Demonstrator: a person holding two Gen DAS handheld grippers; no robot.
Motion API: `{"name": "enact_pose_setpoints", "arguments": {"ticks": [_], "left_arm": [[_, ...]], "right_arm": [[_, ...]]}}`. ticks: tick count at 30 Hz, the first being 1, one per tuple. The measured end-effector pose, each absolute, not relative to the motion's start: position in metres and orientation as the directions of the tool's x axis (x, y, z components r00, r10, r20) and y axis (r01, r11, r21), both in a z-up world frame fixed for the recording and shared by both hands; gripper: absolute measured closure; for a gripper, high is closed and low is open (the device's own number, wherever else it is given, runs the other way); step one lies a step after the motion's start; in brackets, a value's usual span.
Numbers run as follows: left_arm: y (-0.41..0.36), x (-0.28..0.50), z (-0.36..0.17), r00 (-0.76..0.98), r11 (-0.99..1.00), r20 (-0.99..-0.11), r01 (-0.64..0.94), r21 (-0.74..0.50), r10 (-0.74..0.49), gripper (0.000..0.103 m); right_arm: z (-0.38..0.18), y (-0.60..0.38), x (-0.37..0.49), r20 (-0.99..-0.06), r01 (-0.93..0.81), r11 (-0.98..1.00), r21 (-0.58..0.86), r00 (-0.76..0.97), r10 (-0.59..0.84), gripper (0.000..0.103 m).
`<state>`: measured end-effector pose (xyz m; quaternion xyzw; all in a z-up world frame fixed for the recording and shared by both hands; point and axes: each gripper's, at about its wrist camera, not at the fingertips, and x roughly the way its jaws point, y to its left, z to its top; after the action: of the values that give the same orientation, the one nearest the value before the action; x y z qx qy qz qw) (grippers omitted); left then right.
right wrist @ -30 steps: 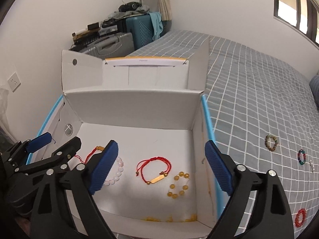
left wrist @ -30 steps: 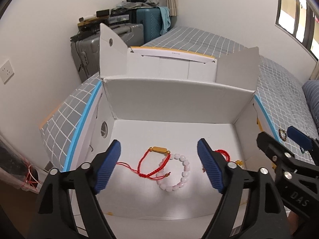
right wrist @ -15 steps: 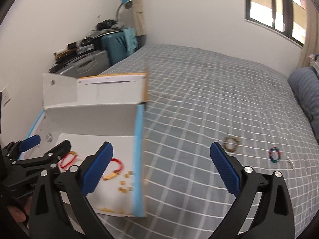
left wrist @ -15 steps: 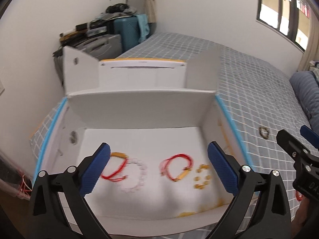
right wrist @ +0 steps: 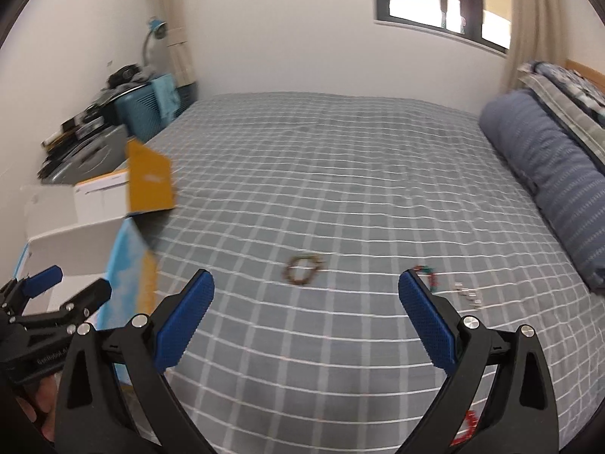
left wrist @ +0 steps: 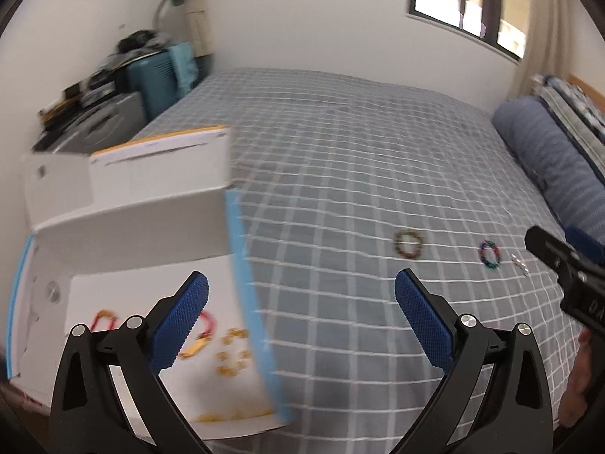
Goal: Organize jewelry
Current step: 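Move both tools back over the bed toward the remaining bracelets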
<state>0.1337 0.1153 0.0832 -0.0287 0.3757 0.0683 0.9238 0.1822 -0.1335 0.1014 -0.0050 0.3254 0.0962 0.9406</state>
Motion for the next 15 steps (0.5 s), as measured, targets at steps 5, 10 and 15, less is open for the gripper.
{"name": "enact_pose_setpoints", "arguments": {"ticks": [5, 10, 15], "left_arm": [[0.074, 0.166, 0.080, 0.708, 0.996, -0.704, -0.089, -0.012, 0.055, 0.006], [0.038, 0.214, 0.064, 0.686, 0.999, -0.727, -0.034, 0.012, 0.032, 0.006], [0.014, 0.261, 0.039, 0.646, 1.000, -0.764, 0.004, 0.003, 0.000, 0.006]], "right_arm": [[0.093, -0.189, 0.214, -0.639, -0.111, 0.992, 0.052, 0.760, 0.119, 0.009], [0.076, -0.232, 0.246, -0.669, -0.052, 0.997, 0.048, 0.740, 0.071, 0.009], [0.043, -0.262, 0.278, -0.712, -0.025, 0.999, 0.038, 0.701, 0.045, 0.009]]}}
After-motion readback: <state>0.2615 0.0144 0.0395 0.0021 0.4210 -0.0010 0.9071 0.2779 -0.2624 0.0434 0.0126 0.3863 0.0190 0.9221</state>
